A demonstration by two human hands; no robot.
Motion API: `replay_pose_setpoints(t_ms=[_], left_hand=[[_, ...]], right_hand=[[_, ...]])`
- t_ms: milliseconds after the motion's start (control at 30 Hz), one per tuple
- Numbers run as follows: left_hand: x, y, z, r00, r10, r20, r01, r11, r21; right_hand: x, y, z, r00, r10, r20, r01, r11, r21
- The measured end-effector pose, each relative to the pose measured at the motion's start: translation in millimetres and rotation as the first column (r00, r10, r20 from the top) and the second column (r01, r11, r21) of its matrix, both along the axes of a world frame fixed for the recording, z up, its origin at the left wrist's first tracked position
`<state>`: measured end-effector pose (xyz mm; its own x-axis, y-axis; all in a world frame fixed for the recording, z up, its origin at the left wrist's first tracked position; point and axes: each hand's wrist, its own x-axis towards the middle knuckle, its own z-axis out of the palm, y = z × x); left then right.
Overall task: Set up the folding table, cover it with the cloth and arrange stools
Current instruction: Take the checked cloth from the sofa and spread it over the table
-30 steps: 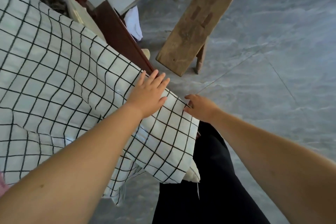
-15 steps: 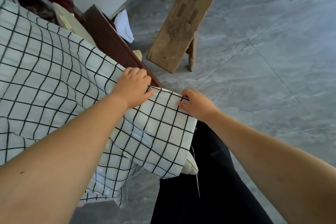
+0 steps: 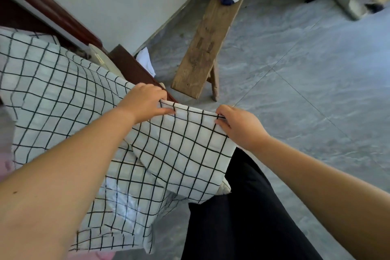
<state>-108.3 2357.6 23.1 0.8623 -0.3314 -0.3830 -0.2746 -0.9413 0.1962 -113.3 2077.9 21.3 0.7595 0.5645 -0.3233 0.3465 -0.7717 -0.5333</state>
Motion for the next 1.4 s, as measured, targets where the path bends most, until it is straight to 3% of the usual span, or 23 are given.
replay_pose_setpoints(t_ms=[233, 433, 833, 1133, 1400], left_hand=[[-18.2, -3.1, 61.5, 0.997, 0.046, 0.066, -0.042, 0.997, -0.063], [-46.2, -45.9, 110.8, 0.965, -0.047, 0.257, 0.090, 0.984, -0.157], [-116.7, -260.8, 222.7, 0.780, -0.253, 0.572, 0.426, 0.885, -0.189], [-213.6, -538.3, 271.2, 0.637, -0.412, 0.651, 0.678, 0.701, -0.220], [-296.9, -735.5, 278.7, 0.511, -0.554, 0.657, 0.838, 0.491, -0.237]], right_hand=[[-27.3, -42.9, 68.3, 0.977, -0.109, 0.185, 0.109, 0.994, 0.014], [-64.0, -91.8, 114.7, 0.926, -0.170, 0.338, 0.182, 0.983, -0.003], [-204.6, -292.5, 213.2, 0.729, -0.420, 0.541, 0.468, 0.882, 0.053], [-410.1, -508.6, 284.7, 0.487, -0.609, 0.626, 0.759, 0.650, 0.042], [-557.4, -634.5, 309.9, 0.292, -0.656, 0.696, 0.915, 0.402, -0.004]])
